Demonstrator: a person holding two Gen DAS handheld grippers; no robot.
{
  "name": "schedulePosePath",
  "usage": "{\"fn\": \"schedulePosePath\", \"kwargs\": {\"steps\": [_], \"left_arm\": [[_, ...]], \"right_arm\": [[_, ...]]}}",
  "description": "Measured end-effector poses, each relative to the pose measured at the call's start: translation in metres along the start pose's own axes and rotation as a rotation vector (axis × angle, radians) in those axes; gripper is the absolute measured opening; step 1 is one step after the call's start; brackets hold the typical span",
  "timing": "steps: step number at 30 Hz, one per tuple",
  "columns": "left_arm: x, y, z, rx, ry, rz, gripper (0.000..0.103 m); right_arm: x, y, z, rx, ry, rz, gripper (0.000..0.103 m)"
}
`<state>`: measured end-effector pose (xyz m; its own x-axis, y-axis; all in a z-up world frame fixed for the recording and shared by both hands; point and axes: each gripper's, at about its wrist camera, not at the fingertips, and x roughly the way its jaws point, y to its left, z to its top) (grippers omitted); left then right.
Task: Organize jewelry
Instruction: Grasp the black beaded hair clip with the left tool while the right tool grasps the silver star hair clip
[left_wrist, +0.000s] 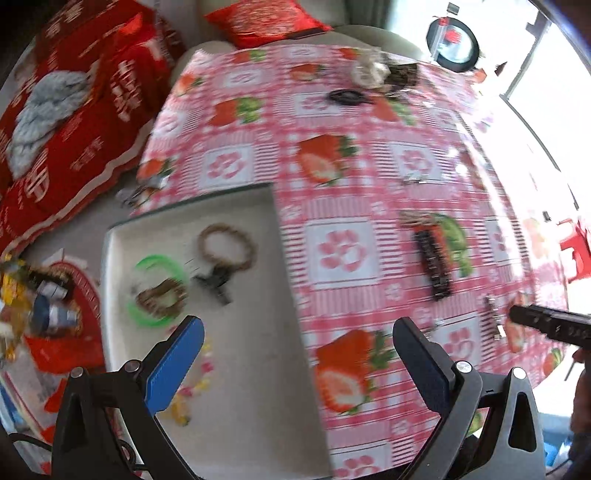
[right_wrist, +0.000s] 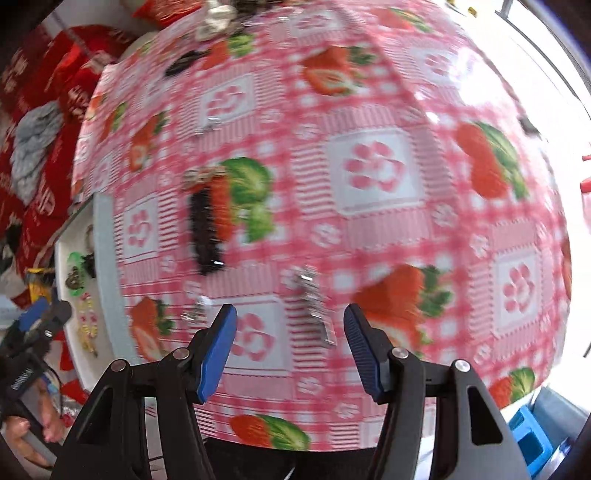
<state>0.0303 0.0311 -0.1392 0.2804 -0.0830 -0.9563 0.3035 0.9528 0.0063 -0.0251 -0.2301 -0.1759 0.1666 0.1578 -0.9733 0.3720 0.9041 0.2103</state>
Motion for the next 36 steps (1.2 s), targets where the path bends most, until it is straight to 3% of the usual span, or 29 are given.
{"fn": "schedulePosePath", "kwargs": {"steps": [9, 14, 30, 32, 36], "left_arm": [[0.013, -0.056, 0.019, 0.037, 0.05, -0.063, 0.103], [0.027, -0.078, 0.025, 0.048, 0.075, -0.048, 0.103], [0.07, -0.109, 0.037, 0.005, 0.148, -0.059, 0.103], [0.075, -0.112, 0.039, 0.006, 0.156, -0.059, 0.097], [0.086, -0.115, 0.043, -0.005, 0.172, -0.06, 0.097]], "right_arm": [[0.001, -0.037, -0.014, 0.054, 0.0, -0.024, 0.064], [0.003, -0.035, -0.016, 0.016, -0.003, -0.031, 0.064], [0.024, -0.026, -0.02, -0.059, 0.032, -0.02, 0.064], [0.026, -0.026, -0.021, -0.063, 0.031, -0.022, 0.064], [0.03, -0.026, -0.02, -0.067, 0.031, -0.028, 0.064]]}}
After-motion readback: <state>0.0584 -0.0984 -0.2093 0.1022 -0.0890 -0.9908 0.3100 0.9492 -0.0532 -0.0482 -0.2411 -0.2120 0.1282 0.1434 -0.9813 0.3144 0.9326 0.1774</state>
